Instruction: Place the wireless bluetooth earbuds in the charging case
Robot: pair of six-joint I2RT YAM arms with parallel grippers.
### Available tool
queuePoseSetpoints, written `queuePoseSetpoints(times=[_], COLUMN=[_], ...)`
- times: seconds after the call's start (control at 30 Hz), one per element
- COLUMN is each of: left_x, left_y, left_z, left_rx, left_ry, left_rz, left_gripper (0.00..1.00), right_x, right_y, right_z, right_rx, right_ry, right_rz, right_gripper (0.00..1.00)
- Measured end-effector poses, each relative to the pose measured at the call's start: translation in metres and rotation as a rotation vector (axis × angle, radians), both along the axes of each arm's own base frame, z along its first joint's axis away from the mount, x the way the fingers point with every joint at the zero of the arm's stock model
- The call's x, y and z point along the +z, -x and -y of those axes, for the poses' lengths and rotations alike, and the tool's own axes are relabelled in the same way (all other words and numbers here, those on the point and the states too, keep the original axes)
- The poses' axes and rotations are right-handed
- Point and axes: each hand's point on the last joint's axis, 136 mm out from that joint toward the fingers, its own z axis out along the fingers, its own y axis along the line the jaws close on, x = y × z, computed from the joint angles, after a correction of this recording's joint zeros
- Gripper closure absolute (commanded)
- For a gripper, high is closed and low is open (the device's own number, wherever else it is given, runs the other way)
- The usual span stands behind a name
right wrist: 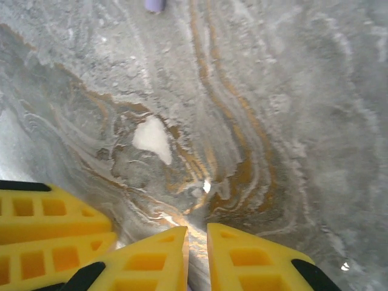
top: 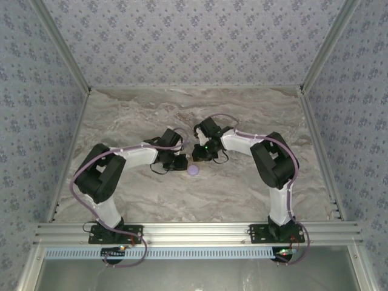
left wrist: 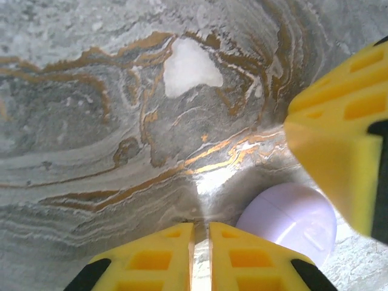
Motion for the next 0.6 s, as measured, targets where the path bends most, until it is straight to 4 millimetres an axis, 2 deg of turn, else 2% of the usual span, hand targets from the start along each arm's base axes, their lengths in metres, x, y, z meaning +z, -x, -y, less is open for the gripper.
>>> queuePoseSetpoints(times=[0.17, 0.33, 0.43, 0.6], left_x=[0.002, 0.009, 0.010, 0.004], left_y=[-0.003, -0.021, -0.028, -0.026], left_z=[-0.003, 0.002, 0.006, 0.008], left_rx=[0.005, 0.007, 0.000, -0.011], left_ry=[-0.014, -0.013, -0.011, -0.010], left_rz=[0.002, 0.027, 0.035, 0.015], left_gripper=[0.85, 0.85, 0.86, 0.86], right_x=[0.009, 0.022, 0.022, 0.017], right_y=[-0.002, 0.016, 0.031, 0.051], right_z=[0.019, 0.032, 0.032, 0.022], right_rx=[-0.036, -0.026, -0.001, 0.051], right_ry=[0.020, 0.010, 0.004, -0.009], right_rz=[0.021, 0.035, 0.018, -0.010], right_gripper=[0.81, 0.81, 0.81, 0.81])
